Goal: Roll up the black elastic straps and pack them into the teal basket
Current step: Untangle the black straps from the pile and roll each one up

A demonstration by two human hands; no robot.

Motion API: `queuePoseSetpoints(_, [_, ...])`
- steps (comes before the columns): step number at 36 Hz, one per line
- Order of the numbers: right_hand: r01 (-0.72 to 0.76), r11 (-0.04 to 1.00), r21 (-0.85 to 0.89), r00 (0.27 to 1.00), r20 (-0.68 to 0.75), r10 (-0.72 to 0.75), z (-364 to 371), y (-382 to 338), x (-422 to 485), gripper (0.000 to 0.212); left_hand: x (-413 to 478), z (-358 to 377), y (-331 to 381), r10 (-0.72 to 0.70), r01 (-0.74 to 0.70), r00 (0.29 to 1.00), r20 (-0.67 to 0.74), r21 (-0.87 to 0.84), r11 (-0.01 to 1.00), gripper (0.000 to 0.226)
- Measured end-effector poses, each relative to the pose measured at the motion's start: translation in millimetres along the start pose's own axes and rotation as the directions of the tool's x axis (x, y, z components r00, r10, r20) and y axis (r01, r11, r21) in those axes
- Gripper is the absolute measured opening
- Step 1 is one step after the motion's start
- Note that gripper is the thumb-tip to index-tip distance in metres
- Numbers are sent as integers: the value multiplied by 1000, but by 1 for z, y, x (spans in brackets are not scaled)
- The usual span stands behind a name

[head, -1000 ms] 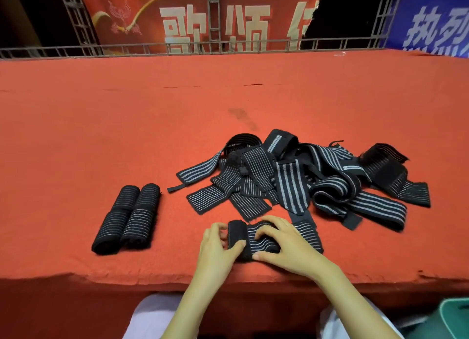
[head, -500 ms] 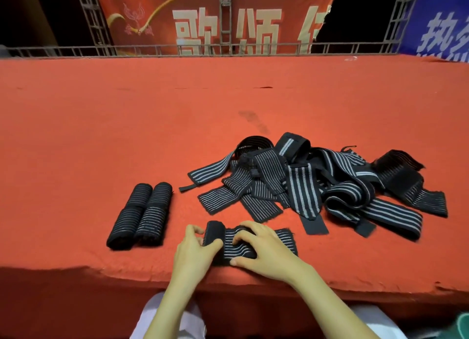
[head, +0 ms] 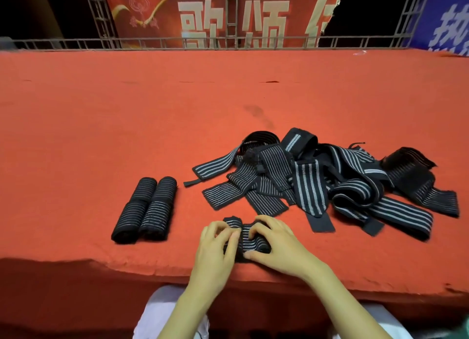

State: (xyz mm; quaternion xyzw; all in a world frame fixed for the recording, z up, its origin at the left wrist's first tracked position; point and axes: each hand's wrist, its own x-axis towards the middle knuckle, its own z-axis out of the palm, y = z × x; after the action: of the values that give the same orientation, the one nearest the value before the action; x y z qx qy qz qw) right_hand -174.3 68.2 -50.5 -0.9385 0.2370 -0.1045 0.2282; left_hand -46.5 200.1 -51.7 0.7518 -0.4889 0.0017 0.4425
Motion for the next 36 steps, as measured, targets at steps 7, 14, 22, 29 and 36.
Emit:
queuePoseSetpoints(7, [-31, 997, 70, 999, -21, 32, -3, 16, -10, 50, 10, -13, -3, -74, 104, 988, 133, -239, 965, 28])
queuePoseSetpoints(14, [-21, 994, 110, 999, -46, 26, -1, 18, -14, 48, 12, -7, -9, -340, 389, 918, 201, -302, 870, 40])
queuePoseSetpoints(22, [-19, 994, 105, 999, -41, 24, -3, 23, -16, 47, 12, 6, 8, -309, 325, 944, 119, -153, 933, 37])
queuePoseSetpoints(29, [-58, 992, 112, 997, -44, 63, -16, 28, -24, 55, 12, 22, 28, -149, 149, 989, 23, -4, 989, 35])
queuePoseSetpoints(36, [-114, 977, 180, 991, -42, 123, -26, 39, -34, 39, 11, 42, 37, 37, -39, 999, 25, 67, 997, 34])
